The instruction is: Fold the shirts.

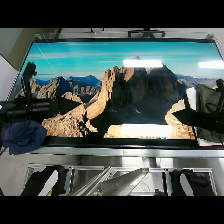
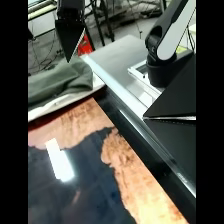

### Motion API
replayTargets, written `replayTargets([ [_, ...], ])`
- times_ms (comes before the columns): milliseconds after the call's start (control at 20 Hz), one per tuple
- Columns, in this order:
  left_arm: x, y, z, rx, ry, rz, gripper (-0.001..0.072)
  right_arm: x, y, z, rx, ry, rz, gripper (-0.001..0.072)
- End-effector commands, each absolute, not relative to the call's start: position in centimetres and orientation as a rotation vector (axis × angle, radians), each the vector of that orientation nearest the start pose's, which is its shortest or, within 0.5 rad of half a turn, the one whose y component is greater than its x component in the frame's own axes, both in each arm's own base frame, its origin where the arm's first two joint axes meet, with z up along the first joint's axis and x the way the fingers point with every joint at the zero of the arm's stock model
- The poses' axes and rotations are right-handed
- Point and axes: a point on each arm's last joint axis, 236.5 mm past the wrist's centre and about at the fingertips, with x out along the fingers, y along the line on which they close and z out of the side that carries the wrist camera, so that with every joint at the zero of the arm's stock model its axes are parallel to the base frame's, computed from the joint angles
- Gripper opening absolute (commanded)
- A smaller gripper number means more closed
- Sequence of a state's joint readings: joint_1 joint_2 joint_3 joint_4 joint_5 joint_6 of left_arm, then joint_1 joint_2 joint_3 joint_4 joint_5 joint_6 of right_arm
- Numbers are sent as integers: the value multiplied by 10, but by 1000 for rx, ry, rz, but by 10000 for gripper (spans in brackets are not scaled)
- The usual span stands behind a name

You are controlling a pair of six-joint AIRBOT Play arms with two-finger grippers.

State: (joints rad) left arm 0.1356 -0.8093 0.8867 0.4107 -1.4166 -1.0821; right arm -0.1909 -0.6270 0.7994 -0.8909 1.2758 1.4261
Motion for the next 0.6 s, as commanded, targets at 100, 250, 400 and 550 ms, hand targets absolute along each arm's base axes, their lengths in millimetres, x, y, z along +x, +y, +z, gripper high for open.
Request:
replayTargets([
  [100,244,-177,161,-558,869,-878,23,257,104,102,466,960,401,18],
  [250,244,-177,163,-560,864,-882,22,257,104,102,466,961,401,18],
  [400,244,-177,163,-560,863,-882,22,257,104,102,466,961,401,18],
  [550,244,-177,163,-560,864,-883,23,257,104,102,466,961,401,18],
])
